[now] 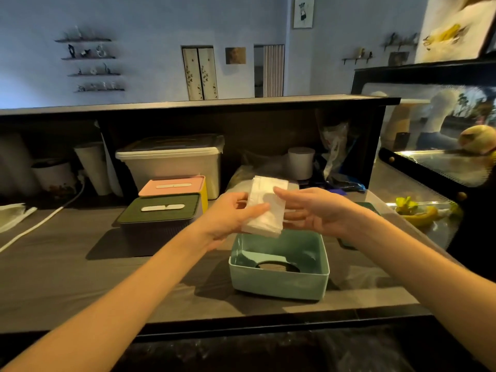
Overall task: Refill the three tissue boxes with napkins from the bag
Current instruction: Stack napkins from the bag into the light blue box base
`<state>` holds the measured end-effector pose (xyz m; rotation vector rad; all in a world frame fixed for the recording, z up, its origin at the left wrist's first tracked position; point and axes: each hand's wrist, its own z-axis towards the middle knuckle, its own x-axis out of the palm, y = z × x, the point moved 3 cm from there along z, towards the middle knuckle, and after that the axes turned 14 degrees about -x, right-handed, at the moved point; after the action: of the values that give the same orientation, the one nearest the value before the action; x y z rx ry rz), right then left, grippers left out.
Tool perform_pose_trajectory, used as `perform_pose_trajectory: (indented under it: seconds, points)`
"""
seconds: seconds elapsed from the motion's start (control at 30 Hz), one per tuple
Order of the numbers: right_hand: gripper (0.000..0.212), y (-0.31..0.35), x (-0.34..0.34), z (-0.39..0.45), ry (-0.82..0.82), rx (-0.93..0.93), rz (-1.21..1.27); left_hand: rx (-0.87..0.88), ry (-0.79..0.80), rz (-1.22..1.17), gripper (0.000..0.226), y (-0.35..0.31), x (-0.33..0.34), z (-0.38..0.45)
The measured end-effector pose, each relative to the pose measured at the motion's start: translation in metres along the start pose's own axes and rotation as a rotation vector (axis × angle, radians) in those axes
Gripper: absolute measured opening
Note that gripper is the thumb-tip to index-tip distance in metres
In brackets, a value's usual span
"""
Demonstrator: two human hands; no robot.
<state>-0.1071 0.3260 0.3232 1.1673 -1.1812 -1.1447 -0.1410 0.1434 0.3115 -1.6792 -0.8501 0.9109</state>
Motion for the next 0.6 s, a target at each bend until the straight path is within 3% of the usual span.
perform_pose_trajectory:
  seconds: [0.13, 0.3, 0.43, 0.6]
  points:
    - [0.021, -0.020, 0.010, -0.006, 0.004, 0.028, -0.046, -0.036, -0.093, 0.156, 0.051, 0.008, -0.011, -0.005]
    - [0.021, -0.043, 0.011, -0.007, 0.006, 0.149, -0.136, -0.076, -0.289, 0.264, 0.034, 0.024, -0.032, -0.009]
    - [0.025, -0.055, 0.016, -0.005, 0.021, 0.268, -0.245, -0.229, -0.212, 0.405, 0.027, 0.046, -0.032, -0.009]
    - [0.032, -0.069, 0.025, 0.002, 0.057, 0.354, -0.386, -0.227, -0.143, 0.413, 0.024, 0.047, -0.026, -0.011]
